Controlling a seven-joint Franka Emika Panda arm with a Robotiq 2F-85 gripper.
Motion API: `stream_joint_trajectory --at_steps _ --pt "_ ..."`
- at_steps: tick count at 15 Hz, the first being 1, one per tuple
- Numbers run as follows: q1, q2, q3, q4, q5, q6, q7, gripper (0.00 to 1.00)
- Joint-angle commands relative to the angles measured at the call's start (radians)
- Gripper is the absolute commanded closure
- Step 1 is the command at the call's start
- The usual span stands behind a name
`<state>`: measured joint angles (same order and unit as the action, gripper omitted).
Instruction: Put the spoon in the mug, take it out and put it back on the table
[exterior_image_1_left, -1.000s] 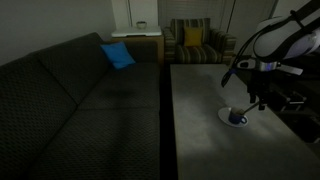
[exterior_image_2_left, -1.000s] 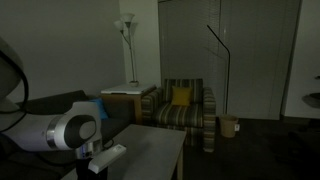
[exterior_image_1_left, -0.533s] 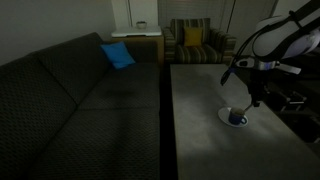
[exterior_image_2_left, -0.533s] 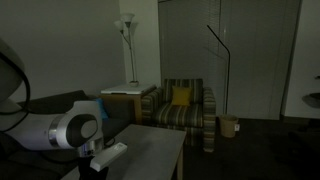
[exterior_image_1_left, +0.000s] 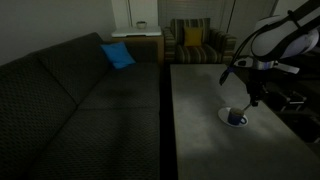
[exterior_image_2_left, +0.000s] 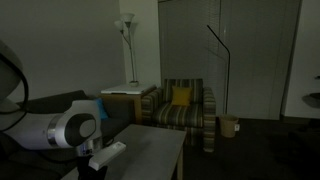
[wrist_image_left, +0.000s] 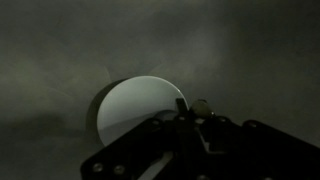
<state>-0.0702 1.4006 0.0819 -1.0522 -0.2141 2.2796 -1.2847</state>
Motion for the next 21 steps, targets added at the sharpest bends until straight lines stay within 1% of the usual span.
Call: stream_joint_trajectory --at_steps 1,6,13,17,21 --pt "0.009 0.002 -0.015 0.003 -0.008 0.017 0.025 0.96" --pt "0.013 -0.006 -0.031 -0.008 -0.010 0.031 0.088 0.96" --pt "0.037 -0.024 -0.081 -0.039 -0.028 0.075 0.214 0.96" --pt "0.045 -0.037 -0.075 -0.054 -0.037 0.091 0.193 0.96" --pt "0.076 -0.066 -0.091 -0.093 -0.069 0.137 0.216 0.96"
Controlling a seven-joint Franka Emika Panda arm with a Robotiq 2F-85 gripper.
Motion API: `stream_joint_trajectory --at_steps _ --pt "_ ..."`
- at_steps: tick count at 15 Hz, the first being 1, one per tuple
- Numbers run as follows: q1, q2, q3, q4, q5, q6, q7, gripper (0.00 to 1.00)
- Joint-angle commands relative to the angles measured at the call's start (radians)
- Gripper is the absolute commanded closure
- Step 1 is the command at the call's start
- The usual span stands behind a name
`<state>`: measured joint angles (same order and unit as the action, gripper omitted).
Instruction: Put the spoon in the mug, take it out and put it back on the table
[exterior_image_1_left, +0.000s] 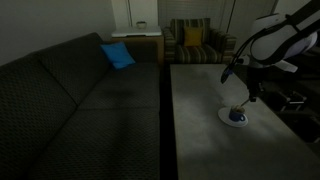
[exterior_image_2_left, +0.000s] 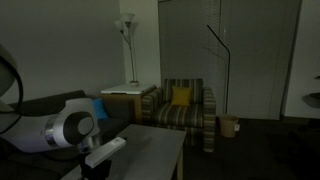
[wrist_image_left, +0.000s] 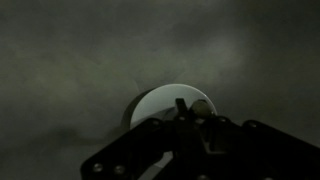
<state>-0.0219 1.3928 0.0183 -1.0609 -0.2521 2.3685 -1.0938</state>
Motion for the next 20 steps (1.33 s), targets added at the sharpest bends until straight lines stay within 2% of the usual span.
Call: stream_joint_trajectory --at_steps 1,7,13,16,20 --pt "0.036 -0.066 -0.032 -0.093 -0.043 0.051 0.033 0.96" --pt "0.106 -0.162 -0.098 -0.226 -0.131 0.079 0.147 0.96" --pt "0.189 -0.318 -0.164 -0.458 -0.226 0.137 0.242 0.96" --pt "0.171 -0.387 -0.127 -0.557 -0.310 0.180 0.224 0.96" --pt "0.122 -0.434 -0.083 -0.664 -0.395 0.336 0.158 0.96"
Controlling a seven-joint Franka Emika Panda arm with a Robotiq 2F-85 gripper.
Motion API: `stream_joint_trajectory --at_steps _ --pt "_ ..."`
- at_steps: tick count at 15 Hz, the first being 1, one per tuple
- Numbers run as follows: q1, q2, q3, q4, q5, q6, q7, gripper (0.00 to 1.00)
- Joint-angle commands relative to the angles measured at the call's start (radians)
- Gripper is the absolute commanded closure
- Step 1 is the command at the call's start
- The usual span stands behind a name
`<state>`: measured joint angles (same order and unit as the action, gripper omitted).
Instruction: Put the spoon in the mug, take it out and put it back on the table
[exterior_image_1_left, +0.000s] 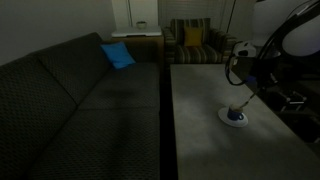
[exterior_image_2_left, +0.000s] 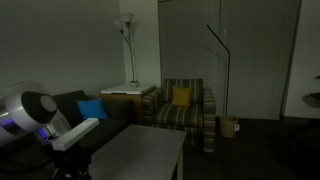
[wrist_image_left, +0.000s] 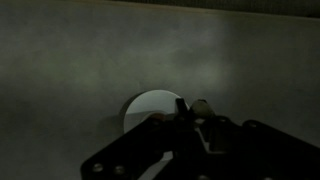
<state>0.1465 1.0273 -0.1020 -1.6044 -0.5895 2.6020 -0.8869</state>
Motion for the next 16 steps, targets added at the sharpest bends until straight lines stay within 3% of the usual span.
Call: stream_joint_trajectory --at_steps 1,9,16 --pt "-0.064 -0.073 0.055 -0.138 -0.064 0.126 -0.072 0.96" --pt "-0.153 -0.050 0.156 -0.225 -0.046 0.262 -0.224 0.96" --pt "-0.127 0.044 0.167 -0.114 0.005 0.119 -0.220 0.96"
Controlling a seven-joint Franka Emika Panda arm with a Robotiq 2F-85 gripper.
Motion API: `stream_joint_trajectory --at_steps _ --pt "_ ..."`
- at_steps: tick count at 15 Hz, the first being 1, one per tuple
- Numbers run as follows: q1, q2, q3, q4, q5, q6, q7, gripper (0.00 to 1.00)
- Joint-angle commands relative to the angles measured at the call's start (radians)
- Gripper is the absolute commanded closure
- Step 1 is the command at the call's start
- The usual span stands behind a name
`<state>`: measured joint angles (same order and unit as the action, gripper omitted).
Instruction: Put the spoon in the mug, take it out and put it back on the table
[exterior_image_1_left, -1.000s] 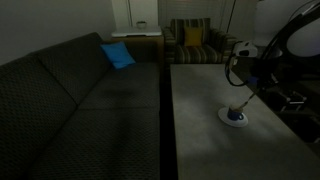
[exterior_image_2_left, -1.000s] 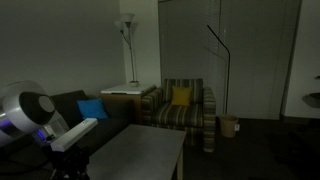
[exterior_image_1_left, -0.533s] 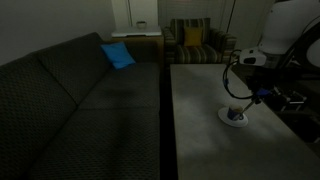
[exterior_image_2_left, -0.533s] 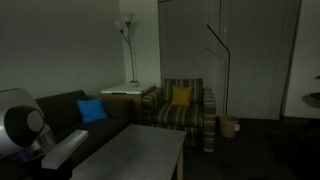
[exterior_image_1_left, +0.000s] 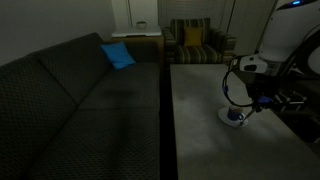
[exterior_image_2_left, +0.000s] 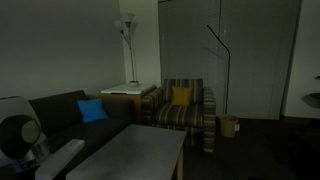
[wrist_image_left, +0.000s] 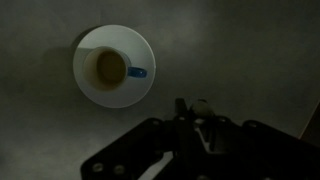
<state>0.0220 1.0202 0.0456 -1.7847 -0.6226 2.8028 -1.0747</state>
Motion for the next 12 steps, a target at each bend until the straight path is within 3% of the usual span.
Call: stream_joint_trajectory --at_steps 1,11,12 --pt "0.012 0.072 0.006 0.100 0.053 -0.120 -0.008 0.96" --pt "0.009 0.210 0.012 0.328 0.189 -0.330 -0.047 0.96" --pt "0.018 0.184 0.004 0.276 0.178 -0.277 -0.020 0.84"
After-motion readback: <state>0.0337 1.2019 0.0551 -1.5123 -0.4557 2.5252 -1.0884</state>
